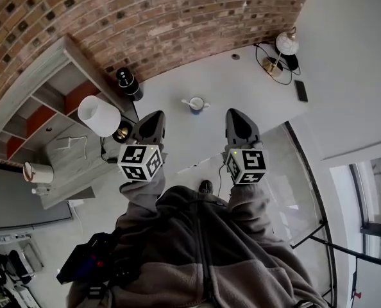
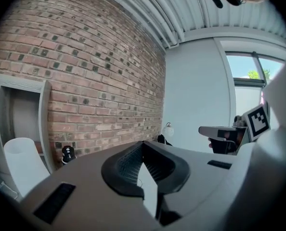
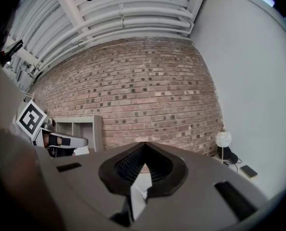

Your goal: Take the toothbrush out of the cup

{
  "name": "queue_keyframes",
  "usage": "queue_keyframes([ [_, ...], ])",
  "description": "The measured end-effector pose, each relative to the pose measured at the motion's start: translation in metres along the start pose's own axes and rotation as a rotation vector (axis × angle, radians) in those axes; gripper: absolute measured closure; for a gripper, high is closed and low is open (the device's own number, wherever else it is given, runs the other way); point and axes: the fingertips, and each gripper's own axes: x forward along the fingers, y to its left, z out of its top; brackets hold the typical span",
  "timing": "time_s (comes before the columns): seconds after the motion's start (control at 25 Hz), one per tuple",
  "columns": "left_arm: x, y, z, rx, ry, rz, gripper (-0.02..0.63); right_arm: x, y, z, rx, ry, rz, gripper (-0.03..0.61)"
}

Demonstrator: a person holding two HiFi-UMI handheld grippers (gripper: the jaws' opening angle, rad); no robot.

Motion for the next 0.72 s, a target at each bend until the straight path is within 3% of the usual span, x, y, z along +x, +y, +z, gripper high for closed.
queue_keyframes([
  [0.36, 0.050, 0.011, 0.001, -0.011, 0.024, 0.036, 0.609, 0.057, -0.026, -0.007, 0.045, 0.014, 0.088, 0.578],
  [0.72, 0.053, 0.046, -0.032, -0.070, 0.099, 0.057, 0.609, 0.099, 0.017, -0.059, -0.063, 0.199, 0.197, 0.577],
])
